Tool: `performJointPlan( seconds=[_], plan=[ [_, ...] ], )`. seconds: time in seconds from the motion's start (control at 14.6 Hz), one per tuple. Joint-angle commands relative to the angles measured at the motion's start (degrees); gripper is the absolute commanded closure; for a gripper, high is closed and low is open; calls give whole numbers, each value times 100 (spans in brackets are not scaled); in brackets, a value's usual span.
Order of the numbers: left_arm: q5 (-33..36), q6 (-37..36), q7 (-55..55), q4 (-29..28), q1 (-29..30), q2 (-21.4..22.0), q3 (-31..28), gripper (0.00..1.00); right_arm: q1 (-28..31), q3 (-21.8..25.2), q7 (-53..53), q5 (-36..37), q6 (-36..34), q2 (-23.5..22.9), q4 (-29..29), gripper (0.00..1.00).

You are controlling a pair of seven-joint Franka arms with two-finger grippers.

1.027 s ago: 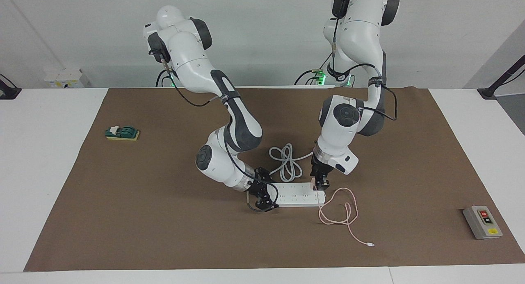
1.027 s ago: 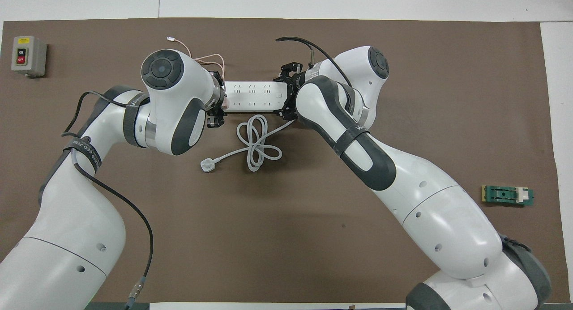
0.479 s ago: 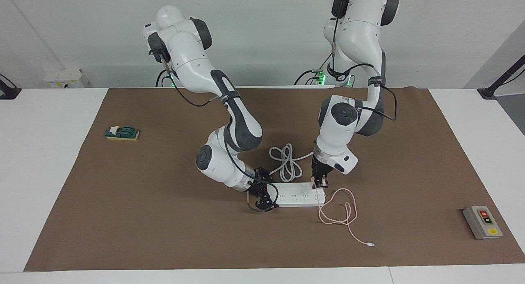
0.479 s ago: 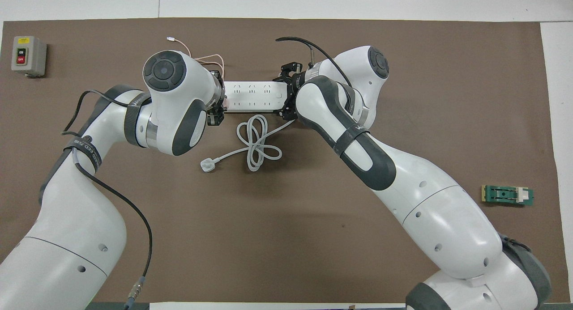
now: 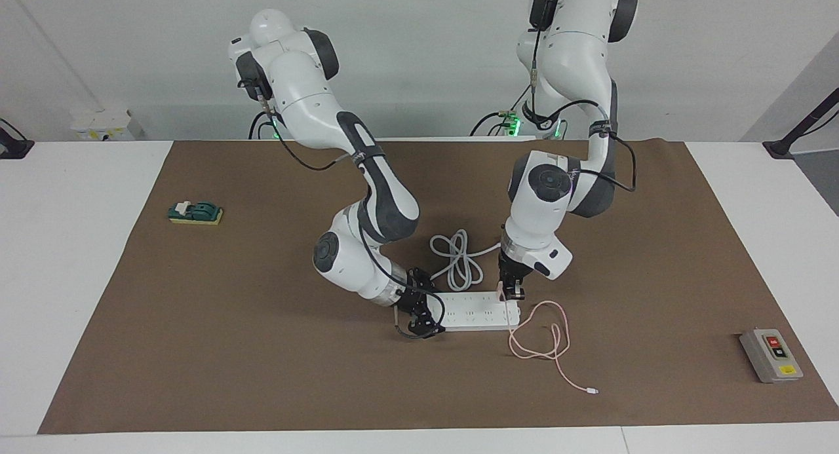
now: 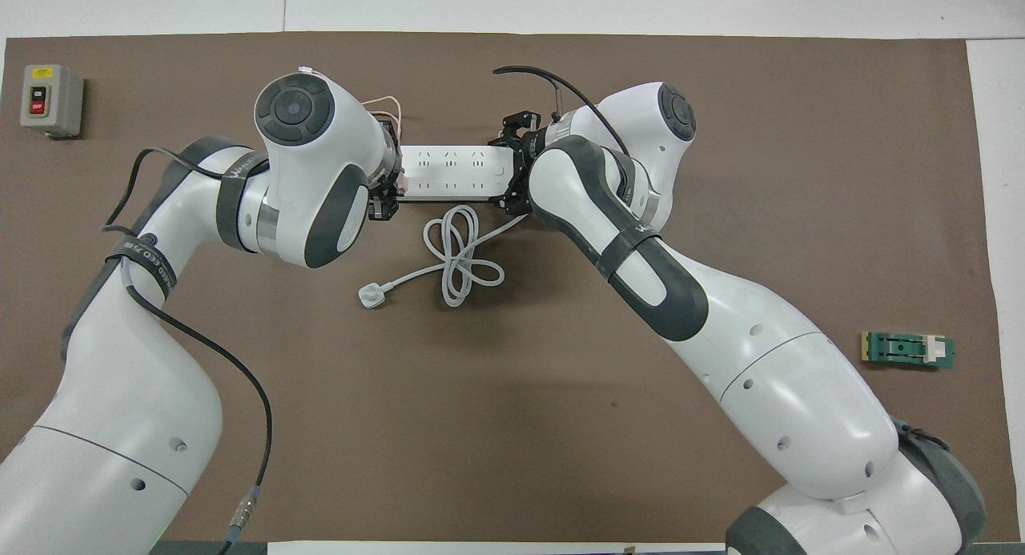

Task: Unplug charger and place it aside
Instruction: 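Hold the strip with the right gripper while the left gripper grasps the charger, then pull the pink charger out with the left gripper while the right gripper releases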

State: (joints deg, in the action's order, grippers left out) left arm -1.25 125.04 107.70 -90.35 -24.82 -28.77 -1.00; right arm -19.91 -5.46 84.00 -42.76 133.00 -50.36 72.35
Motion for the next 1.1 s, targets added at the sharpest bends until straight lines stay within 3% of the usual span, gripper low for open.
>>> performJointPlan(
  seconds=[0.0, 0.41, 0.48, 0.62, 0.89, 1.03],
  plan=[
    [231, -804, -197, 553, 293, 73, -76, 100, -4, -7, -156, 92, 244, -176, -151, 36],
    [117, -2060, -1741, 633, 1048, 916, -59, 100, 48, -7, -165, 84, 95, -132, -160, 29],
    [117, -2254, -2048, 633, 1206, 1039, -76, 100, 109, -7, -165, 92, 51, -80, -160, 24],
    [117, -2553, -2795, 615, 1513, 1180, -94, 100, 136, -7, -138, 84, 16, 113, -117, 0],
    [117, -2870, -4613, 597, 2418, 1330, -76, 100, 434, -7, 98, 66, -475, 736, 295, 0],
    [117, -2906, -5362, 589, 2841, 1366, -76, 100, 575, 19, 134, 118, -1062, 1132, 376, 0]
  ],
)
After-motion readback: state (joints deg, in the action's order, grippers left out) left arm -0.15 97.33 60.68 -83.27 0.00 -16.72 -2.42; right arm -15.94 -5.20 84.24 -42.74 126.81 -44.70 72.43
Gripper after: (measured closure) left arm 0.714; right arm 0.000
